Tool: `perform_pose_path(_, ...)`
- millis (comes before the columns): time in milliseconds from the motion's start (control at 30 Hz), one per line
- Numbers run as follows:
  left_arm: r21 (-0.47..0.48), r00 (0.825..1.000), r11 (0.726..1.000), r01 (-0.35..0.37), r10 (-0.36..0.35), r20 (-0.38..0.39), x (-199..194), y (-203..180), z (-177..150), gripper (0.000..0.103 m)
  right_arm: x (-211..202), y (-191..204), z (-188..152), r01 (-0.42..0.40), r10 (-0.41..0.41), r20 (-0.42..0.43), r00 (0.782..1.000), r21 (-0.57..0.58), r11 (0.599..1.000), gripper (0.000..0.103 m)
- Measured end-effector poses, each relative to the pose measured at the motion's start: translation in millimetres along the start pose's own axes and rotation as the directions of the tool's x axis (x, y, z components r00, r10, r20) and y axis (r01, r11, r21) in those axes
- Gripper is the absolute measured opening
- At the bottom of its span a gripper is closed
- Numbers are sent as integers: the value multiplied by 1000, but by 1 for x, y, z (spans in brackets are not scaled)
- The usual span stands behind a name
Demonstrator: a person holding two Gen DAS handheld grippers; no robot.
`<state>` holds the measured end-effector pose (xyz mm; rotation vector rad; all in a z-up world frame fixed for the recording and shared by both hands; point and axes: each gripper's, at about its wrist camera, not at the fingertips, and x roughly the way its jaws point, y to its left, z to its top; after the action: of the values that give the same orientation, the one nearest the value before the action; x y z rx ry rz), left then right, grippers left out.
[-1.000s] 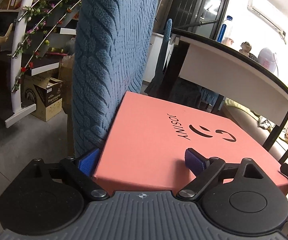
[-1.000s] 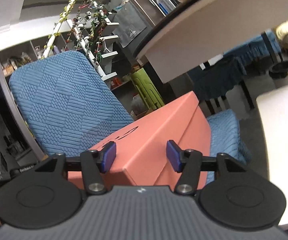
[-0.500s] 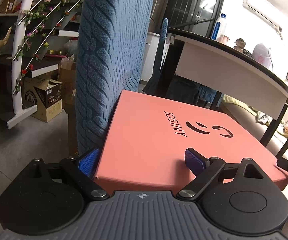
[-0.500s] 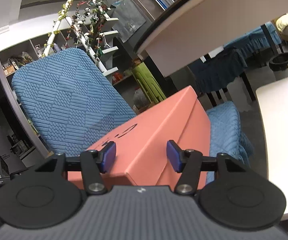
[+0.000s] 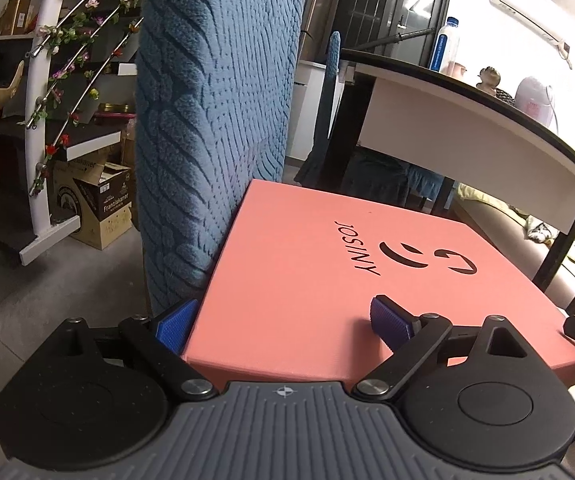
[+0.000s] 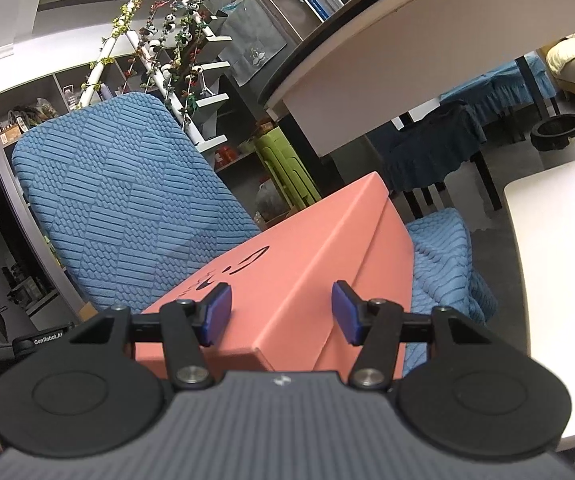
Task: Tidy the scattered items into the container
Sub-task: 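Press the lid down onto the box with both tools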
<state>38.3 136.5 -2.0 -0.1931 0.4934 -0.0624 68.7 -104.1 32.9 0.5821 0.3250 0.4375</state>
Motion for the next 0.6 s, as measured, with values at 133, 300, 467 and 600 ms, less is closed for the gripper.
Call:
perform_pose_path(133,24,1000,1000,-8,8,0,4,-4,-1,94,3,-2,-1,10,-10,3,1000,-11,1000,56)
perform_pose_path(300,31,1000,999,-15,16,-18,8,-4,-3,94,7,-5,-2,24,-24,-4,1000,-20,1000,56)
perform_pose_path(467,29,999,999,-27,29,-42,12,-3,-5,94,9,-5,-3,38,-39,-18,999,-36,999,55)
perform_pose_path(600,16,998,999,-45,45,-49,8,-5,-3,93,6,-1,-2,53,-54,-19,998,-69,996,55)
